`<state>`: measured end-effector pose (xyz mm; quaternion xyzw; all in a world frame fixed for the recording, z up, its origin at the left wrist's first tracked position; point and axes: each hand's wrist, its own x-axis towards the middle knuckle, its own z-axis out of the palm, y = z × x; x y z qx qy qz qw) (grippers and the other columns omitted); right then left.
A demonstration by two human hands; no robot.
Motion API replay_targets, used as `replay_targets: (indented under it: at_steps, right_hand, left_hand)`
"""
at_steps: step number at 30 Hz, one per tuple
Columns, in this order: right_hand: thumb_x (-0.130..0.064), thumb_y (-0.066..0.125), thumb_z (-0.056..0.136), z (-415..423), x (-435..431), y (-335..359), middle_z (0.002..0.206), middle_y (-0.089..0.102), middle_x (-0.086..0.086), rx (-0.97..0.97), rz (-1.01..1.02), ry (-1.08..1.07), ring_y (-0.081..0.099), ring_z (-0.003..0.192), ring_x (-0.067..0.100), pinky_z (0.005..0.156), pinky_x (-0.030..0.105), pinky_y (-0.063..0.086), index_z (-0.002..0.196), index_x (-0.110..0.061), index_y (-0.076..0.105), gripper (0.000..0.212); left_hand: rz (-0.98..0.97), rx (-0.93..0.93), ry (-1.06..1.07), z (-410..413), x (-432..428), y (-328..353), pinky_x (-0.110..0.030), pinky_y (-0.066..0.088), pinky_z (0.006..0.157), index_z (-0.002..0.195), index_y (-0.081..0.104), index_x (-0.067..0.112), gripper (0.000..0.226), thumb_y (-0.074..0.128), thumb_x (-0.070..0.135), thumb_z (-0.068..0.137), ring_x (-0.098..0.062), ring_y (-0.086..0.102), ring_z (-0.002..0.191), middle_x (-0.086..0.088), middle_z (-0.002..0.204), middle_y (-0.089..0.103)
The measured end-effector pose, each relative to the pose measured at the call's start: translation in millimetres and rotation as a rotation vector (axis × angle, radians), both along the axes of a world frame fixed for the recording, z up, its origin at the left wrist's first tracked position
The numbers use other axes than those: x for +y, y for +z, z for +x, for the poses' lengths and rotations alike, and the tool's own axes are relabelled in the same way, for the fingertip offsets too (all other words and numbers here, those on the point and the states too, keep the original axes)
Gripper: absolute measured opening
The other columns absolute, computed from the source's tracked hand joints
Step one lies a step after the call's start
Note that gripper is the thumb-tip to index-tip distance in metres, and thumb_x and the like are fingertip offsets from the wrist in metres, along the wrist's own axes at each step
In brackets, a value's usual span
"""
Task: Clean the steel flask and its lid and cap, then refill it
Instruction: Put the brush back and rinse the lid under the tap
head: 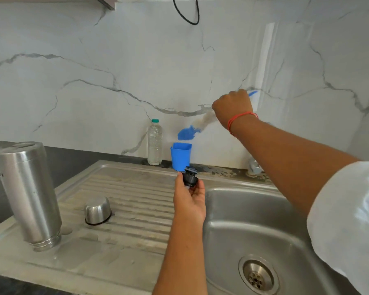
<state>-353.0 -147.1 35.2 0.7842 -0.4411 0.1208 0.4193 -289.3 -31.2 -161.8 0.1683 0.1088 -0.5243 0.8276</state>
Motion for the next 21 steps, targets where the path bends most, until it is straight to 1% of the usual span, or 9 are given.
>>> replay_targets:
  at_steps: [2,4,6,9,14,16,18,20,21]
  right_hand:
    - [-0.002,0.052,0.088,13.7,-6.7,2.1,0.077,0.057,0.0,0.042,-0.018,-0.003,0.054,0.085,0.026,0.086,0.039,0.037,0.089,-0.022,0.063,0.023]
    - [0.001,0.051,0.086,25.9,-12.5,1.5,0.072,0.051,-0.001,0.078,-0.035,-0.001,0.05,0.083,0.026,0.09,0.04,0.037,0.085,-0.022,0.06,0.024]
    - [0.001,0.052,0.086,37.7,-17.0,-0.8,0.073,0.051,0.0,0.11,-0.053,0.014,0.051,0.086,0.026,0.094,0.041,0.036,0.083,-0.021,0.058,0.023]
    - [0.002,0.051,0.086,52.3,-21.0,-3.7,0.065,0.041,-0.001,0.149,-0.055,0.061,0.05,0.087,0.025,0.098,0.041,0.035,0.075,-0.019,0.051,0.024]
    - [-0.002,0.049,0.092,75.0,-28.5,-16.3,0.059,0.034,-0.003,0.217,-0.103,0.124,0.056,0.101,0.026,0.113,0.045,0.026,0.061,-0.017,0.034,0.038]
    - [-0.005,0.051,0.093,83.0,-33.8,-25.4,0.06,0.039,-0.004,0.247,-0.114,0.108,0.054,0.103,0.025,0.116,0.047,0.024,0.063,-0.016,0.039,0.035]
    - [-0.007,0.053,0.094,90.0,-39.5,-35.1,0.066,0.048,-0.004,0.264,-0.117,0.1,0.054,0.104,0.025,0.115,0.048,0.025,0.073,-0.02,0.049,0.025]
    - [-0.007,0.052,0.096,95.4,-45.9,-43.9,0.074,0.057,-0.004,0.275,-0.09,0.093,0.053,0.103,0.024,0.109,0.046,0.032,0.078,-0.021,0.055,0.022]
    - [-0.007,0.052,0.096,97.5,-49.3,-47.5,0.08,0.063,-0.004,0.285,-0.062,0.091,0.053,0.103,0.024,0.101,0.043,0.036,0.081,-0.02,0.059,0.021]
  left_hand:
    - [0.011,0.019,-0.016,-1.7,-1.4,-0.9,-0.034,0.059,0.085,0.124,0.059,0.005,0.039,0.074,0.028,0.096,-0.024,0.064,0.104,-0.02,0.123,0.06]
    - [0.016,0.038,-0.025,-3.2,-1.6,-1.3,-0.034,0.06,0.082,0.124,0.06,0.004,0.04,0.075,0.027,0.095,-0.024,0.064,0.102,-0.02,0.119,0.06]
    - [0.01,0.045,-0.03,-4.1,-1.3,-0.3,-0.034,0.06,0.081,0.124,0.059,0.003,0.041,0.075,0.027,0.095,-0.025,0.065,0.103,-0.021,0.118,0.06]
    - [-0.003,0.055,-0.041,-4.9,-2.4,3.8,-0.034,0.06,0.079,0.123,0.06,0.004,0.04,0.076,0.027,0.094,-0.026,0.065,0.105,-0.022,0.119,0.06]
    - [-0.013,0.041,-0.053,-7.3,-4.4,6.4,-0.034,0.061,0.077,0.121,0.064,0.003,0.039,0.077,0.028,0.093,-0.025,0.066,0.101,-0.02,0.119,0.061]
    - [-0.01,0.043,-0.046,-7.1,-5.9,5.1,-0.034,0.061,0.075,0.123,0.063,0.004,0.041,0.077,0.028,0.093,-0.025,0.066,0.1,-0.019,0.119,0.062]
    - [-0.013,0.037,-0.034,-7.1,-6.4,4.2,-0.034,0.061,0.075,0.125,0.063,0.005,0.043,0.077,0.028,0.092,-0.025,0.066,0.102,-0.019,0.122,0.063]
    - [-0.012,0.035,-0.021,-6.6,-6.7,3.5,-0.034,0.062,0.074,0.128,0.063,0.007,0.046,0.079,0.028,0.091,-0.025,0.067,0.105,-0.019,0.126,0.063]
    - [-0.007,0.035,-0.014,-6.3,-6.9,2.7,-0.034,0.062,0.073,0.129,0.063,0.007,0.047,0.079,0.028,0.09,-0.025,0.067,0.106,-0.019,0.127,0.063]
